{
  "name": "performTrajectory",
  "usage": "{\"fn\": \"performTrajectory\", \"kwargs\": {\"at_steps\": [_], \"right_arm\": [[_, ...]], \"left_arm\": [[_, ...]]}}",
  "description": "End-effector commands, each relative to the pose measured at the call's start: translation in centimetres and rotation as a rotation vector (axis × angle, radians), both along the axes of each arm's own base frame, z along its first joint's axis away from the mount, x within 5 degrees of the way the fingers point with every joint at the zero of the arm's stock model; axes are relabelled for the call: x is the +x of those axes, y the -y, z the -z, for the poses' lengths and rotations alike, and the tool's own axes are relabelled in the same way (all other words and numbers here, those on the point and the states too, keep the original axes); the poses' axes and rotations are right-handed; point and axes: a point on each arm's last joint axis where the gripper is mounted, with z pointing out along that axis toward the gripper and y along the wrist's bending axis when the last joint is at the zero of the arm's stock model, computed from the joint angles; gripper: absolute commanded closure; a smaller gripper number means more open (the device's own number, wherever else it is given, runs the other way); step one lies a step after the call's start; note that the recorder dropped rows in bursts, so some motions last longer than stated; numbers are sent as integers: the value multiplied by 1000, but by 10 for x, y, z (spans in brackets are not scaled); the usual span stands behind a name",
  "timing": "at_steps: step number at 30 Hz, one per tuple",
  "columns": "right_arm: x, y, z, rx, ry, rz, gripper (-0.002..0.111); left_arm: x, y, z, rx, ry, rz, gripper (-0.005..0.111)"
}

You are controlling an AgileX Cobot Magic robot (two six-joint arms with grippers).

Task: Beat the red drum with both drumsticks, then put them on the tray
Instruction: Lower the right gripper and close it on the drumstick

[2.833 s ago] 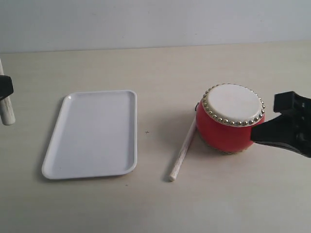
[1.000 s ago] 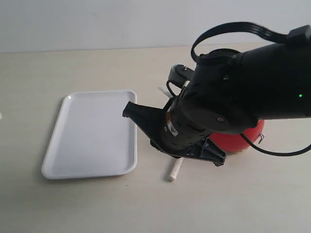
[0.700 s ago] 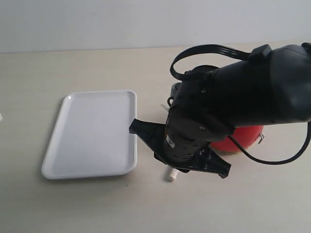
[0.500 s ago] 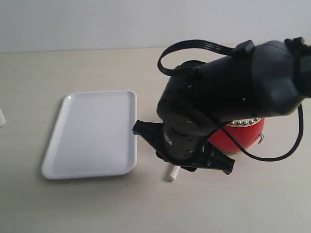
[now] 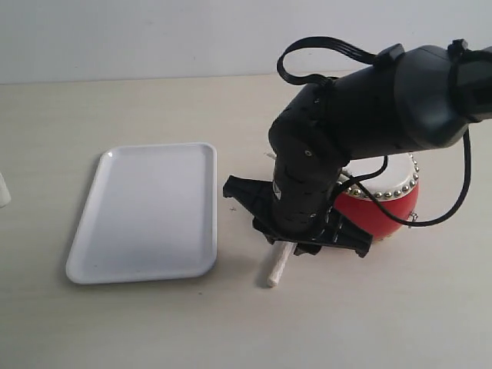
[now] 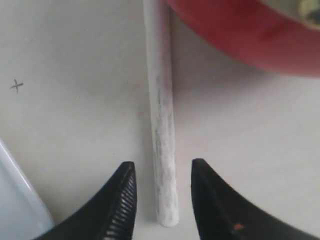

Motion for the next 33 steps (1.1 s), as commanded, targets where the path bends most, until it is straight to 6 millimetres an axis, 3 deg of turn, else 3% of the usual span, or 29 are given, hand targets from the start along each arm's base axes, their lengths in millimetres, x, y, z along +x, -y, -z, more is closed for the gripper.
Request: {"fn": "performTrajectory", "kwargs": {"at_steps": [1,12,33], "right_arm": [[2,-1,7,-8,-15,-11,71],[4,-4,25,-9,-37,-12,71],[11,-3,40,0,-39,10,71]], "left_arm": [[-1,0,-1,-4,8,6,107],[-1,0,0,0,3,5,107],[-1,0,0,0,3,5,107]]}}
